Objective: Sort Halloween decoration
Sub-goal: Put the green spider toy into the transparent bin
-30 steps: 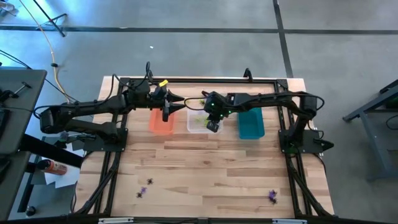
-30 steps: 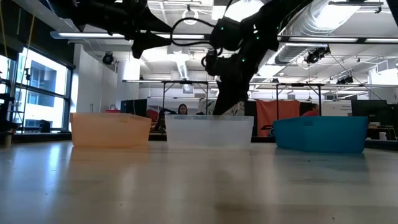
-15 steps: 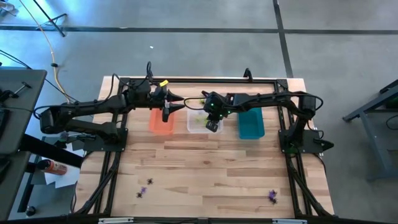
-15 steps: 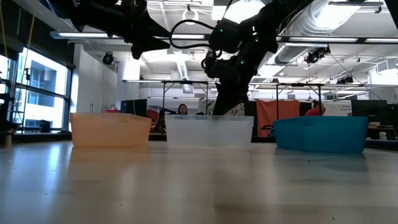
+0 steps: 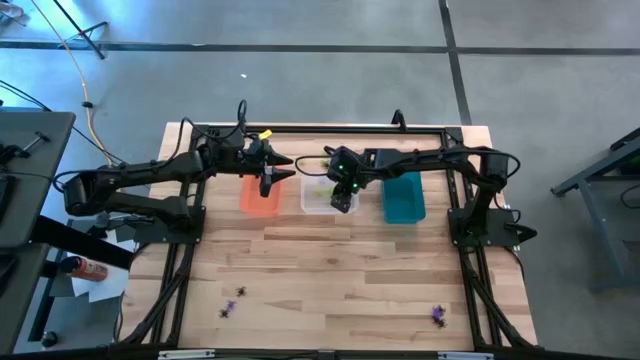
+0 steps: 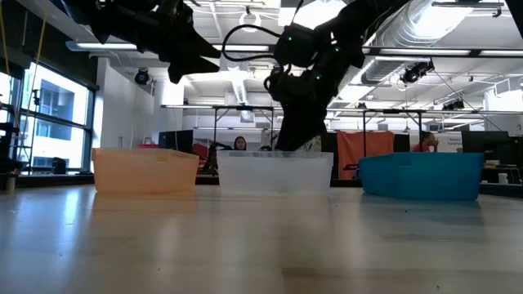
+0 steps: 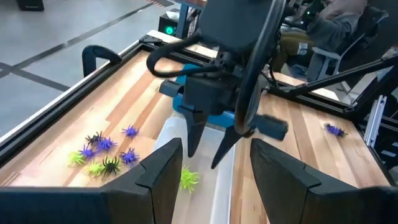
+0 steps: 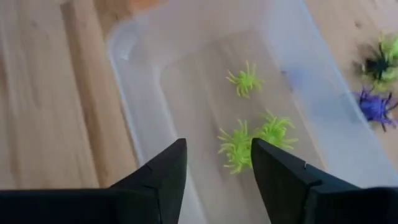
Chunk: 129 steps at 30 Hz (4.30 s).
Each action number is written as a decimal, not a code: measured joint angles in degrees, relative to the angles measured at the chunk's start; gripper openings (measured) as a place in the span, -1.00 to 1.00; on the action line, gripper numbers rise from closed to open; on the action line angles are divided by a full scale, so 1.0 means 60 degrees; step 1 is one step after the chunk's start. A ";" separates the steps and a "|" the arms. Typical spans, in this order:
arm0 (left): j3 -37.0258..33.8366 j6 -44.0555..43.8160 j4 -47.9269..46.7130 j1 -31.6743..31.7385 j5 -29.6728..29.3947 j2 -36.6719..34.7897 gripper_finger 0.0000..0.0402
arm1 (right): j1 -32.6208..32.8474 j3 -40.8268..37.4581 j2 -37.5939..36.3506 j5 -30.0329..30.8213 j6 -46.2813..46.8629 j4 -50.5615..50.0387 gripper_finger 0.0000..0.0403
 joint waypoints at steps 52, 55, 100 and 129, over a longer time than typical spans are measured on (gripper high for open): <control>0.0005 -0.1593 0.1161 0.0253 -0.0093 -0.0512 -0.12 | -0.0211 0.0233 -0.3490 0.0102 0.0809 -0.3239 -0.11; 0.0066 -0.2183 0.1007 0.0175 -0.0401 -0.0124 -0.12 | -0.0192 0.0136 -0.3801 0.0409 0.0662 -0.3482 -0.11; 0.7246 0.2807 -0.6951 0.1921 -0.2311 0.9769 -0.53 | 0.0949 -0.3526 -0.5519 0.1008 0.6529 0.0877 -0.11; 0.4659 0.1442 -0.2868 0.1845 0.1096 0.3590 -1.00 | 0.0948 -0.3526 -0.5512 0.0997 0.4687 0.1818 -0.11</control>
